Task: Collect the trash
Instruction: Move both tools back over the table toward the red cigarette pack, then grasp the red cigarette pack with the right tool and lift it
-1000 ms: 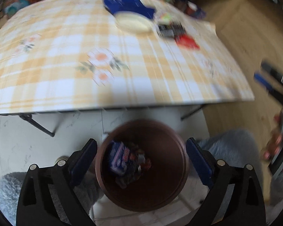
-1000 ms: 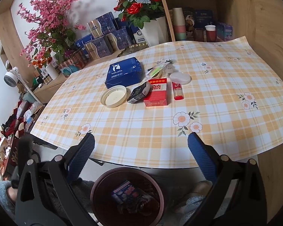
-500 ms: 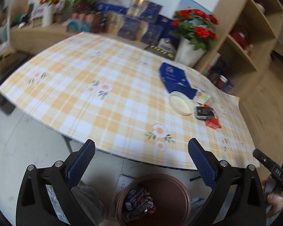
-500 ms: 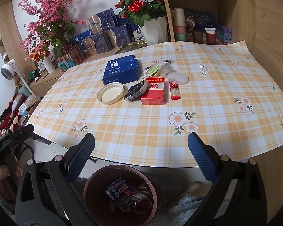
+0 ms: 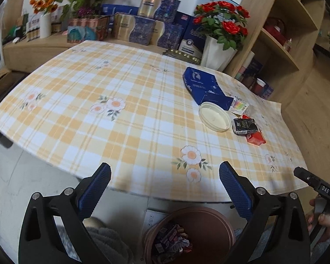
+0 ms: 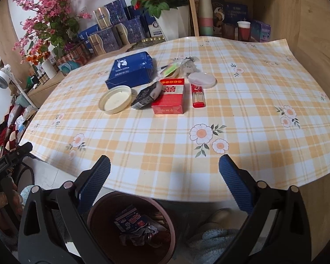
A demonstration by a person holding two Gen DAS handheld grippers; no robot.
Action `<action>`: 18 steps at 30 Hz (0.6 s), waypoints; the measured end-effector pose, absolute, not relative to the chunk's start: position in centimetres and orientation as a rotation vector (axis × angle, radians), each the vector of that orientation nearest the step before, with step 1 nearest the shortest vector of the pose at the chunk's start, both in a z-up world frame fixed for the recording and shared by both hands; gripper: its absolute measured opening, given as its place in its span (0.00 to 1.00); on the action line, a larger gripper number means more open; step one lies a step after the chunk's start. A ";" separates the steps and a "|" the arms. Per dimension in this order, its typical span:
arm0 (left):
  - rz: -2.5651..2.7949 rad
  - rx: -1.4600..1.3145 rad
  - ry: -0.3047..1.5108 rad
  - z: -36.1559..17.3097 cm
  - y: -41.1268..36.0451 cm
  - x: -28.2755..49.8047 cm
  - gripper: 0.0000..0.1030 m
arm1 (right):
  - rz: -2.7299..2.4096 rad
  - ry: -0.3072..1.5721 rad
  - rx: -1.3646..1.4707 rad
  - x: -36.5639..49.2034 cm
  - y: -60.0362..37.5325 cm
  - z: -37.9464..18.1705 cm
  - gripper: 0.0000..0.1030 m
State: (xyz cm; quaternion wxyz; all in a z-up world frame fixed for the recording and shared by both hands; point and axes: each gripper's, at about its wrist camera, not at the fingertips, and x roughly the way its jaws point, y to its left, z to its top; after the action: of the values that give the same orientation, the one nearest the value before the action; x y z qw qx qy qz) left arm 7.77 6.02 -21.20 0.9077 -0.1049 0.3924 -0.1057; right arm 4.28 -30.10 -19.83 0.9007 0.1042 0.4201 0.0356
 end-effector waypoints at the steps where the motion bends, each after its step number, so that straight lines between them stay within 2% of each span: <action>1: -0.216 -0.200 0.804 -21.1 5.6 8.3 0.94 | 0.063 0.882 0.211 5.0 -30.2 -20.2 0.94; 13: -0.263 -0.182 0.800 -21.0 2.4 13.1 0.94 | 0.038 0.895 0.154 12.6 -31.1 -22.3 0.93; 15: -0.267 -0.183 0.808 -21.3 2.1 13.3 0.94 | 0.047 0.899 0.132 13.6 -30.7 -22.8 0.85; 18: -0.270 -0.196 0.825 -22.0 2.0 13.3 0.94 | 0.074 0.932 0.104 15.6 -29.7 -24.2 0.83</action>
State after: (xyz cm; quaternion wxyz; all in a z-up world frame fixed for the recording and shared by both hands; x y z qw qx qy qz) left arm 13.35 1.99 -21.97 0.9026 -0.0947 0.3991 -0.1304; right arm 15.59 -29.69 -24.16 0.8914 0.0501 0.4490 0.0358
